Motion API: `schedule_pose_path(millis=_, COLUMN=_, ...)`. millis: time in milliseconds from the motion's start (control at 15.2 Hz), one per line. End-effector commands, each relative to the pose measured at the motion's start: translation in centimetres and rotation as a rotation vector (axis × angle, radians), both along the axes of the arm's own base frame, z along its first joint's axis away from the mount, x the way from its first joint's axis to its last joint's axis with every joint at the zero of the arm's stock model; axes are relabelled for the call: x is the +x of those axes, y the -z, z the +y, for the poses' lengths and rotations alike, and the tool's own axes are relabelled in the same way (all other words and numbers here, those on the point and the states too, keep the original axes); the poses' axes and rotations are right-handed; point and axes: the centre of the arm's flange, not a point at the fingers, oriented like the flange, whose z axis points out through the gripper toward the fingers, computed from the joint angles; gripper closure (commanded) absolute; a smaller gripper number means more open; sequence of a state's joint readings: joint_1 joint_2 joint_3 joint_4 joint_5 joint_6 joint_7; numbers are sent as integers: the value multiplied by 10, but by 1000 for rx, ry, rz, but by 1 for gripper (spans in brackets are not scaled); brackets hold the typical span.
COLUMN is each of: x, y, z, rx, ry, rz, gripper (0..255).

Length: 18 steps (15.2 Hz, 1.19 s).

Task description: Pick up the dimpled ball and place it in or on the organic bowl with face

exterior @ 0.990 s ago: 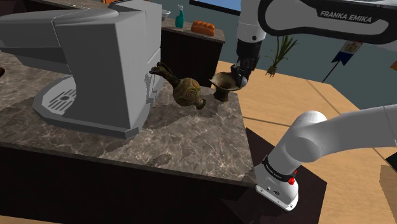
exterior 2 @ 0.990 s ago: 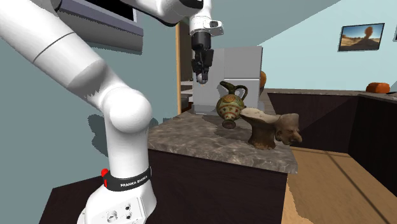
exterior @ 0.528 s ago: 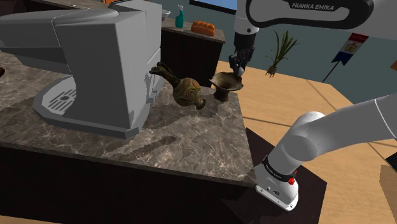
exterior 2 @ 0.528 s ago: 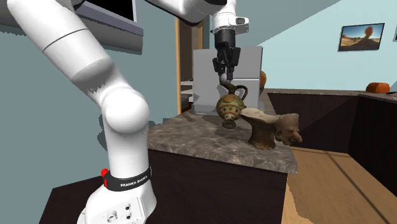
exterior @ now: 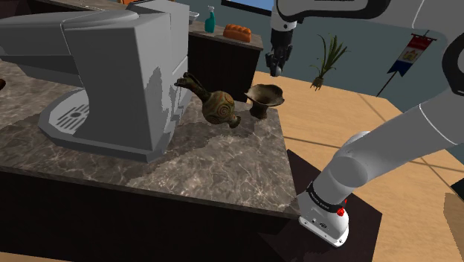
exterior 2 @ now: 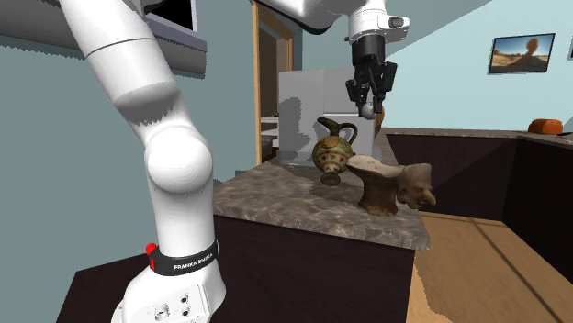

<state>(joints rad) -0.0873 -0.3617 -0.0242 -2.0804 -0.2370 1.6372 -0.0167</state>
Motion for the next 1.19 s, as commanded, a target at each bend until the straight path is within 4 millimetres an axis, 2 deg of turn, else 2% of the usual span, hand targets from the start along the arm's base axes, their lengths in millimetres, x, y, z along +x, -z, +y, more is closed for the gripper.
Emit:
schedule_pose_path(millis=0, x=14, y=3, z=-25, rx=-1, ry=-1, rz=0, gripper=255)
schedule_pose_path(millis=66, x=23, y=2, z=-36, rx=-1, ry=-1, rz=0, gripper=255)
schedule_pose_path(millis=990, x=23, y=77, z=-36, rx=-1, ry=-1, rz=0, gripper=255)
schedule_pose_path(millis=1122, x=23, y=77, z=-36, rx=-1, ry=-1, rz=0, gripper=255)
